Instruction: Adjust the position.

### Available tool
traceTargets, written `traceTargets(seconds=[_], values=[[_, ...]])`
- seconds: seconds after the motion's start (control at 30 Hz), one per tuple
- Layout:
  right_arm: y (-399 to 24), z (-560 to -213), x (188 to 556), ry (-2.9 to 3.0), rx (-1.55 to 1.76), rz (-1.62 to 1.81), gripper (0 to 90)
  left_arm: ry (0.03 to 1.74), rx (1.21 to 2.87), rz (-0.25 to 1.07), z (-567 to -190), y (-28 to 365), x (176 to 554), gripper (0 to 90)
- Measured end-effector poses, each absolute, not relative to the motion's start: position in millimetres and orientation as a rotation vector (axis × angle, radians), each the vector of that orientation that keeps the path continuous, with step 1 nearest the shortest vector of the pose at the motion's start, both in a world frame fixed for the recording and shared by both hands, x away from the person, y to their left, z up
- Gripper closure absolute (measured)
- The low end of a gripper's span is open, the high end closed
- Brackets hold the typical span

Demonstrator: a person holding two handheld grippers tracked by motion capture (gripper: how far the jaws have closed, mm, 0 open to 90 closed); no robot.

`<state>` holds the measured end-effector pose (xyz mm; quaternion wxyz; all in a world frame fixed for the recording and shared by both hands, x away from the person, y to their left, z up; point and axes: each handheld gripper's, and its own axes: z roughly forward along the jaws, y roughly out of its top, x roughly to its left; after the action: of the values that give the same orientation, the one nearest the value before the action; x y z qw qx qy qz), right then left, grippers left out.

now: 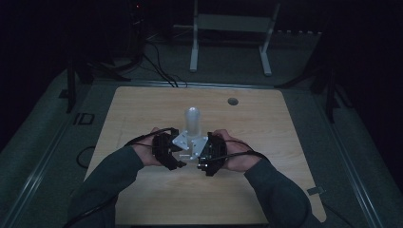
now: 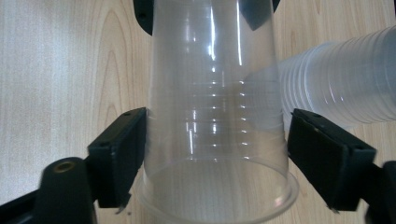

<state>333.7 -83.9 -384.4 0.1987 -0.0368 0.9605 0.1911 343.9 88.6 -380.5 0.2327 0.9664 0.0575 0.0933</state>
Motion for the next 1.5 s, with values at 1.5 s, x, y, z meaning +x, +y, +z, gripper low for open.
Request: traceTargets(seconds=[1.5], values=[[-113.0, -363.6, 336.9, 2.696, 0.061, 0.735, 13.1, 0.317, 2.537, 0.24, -398.2, 116.7, 351.3, 41.7]])
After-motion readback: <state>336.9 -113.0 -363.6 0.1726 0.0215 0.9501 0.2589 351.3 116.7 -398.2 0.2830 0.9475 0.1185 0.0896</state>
